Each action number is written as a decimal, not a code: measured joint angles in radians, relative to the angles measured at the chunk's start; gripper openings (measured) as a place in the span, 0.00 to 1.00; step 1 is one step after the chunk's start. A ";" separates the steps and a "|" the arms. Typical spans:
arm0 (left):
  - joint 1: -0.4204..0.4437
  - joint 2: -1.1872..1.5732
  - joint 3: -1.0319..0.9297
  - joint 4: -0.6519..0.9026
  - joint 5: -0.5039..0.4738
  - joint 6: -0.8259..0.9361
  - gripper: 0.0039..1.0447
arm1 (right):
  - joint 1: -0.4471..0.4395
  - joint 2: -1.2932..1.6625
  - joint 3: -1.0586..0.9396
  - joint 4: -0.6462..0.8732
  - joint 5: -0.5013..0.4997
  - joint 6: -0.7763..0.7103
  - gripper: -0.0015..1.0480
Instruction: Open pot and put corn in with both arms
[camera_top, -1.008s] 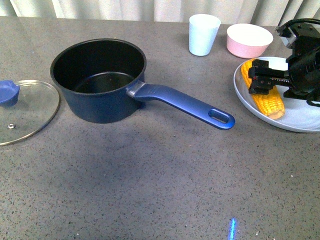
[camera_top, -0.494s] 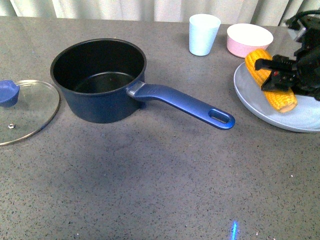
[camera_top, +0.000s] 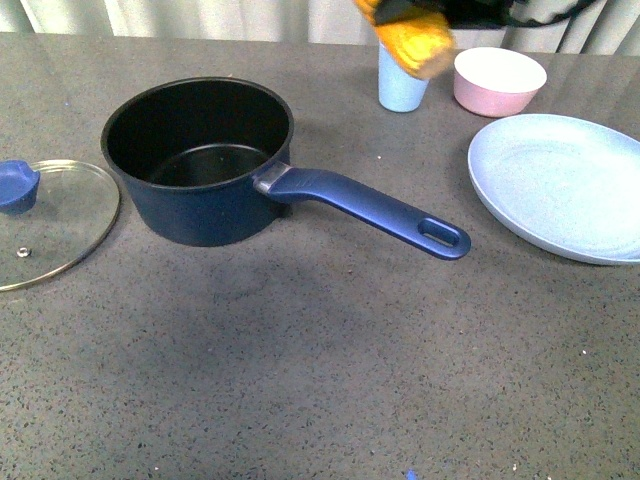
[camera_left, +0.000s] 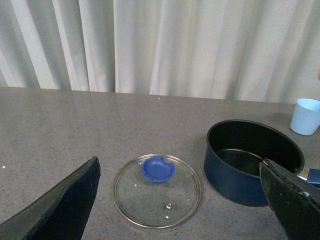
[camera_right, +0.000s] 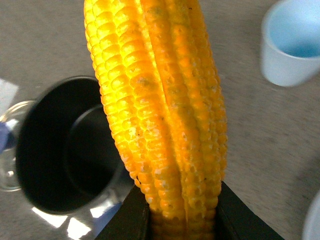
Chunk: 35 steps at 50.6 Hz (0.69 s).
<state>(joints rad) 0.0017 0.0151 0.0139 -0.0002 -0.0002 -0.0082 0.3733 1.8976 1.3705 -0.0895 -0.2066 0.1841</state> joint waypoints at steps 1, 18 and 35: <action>0.000 0.000 0.000 0.000 0.000 0.000 0.92 | 0.029 0.013 0.029 -0.011 -0.003 0.000 0.18; 0.000 0.000 0.000 0.000 0.000 0.000 0.92 | 0.200 0.223 0.272 -0.111 0.011 -0.020 0.16; 0.000 0.000 0.000 0.000 0.000 0.000 0.92 | 0.240 0.334 0.369 -0.141 0.026 -0.020 0.15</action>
<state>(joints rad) 0.0017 0.0151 0.0143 -0.0002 -0.0002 -0.0082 0.6128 2.2318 1.7393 -0.2306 -0.1802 0.1638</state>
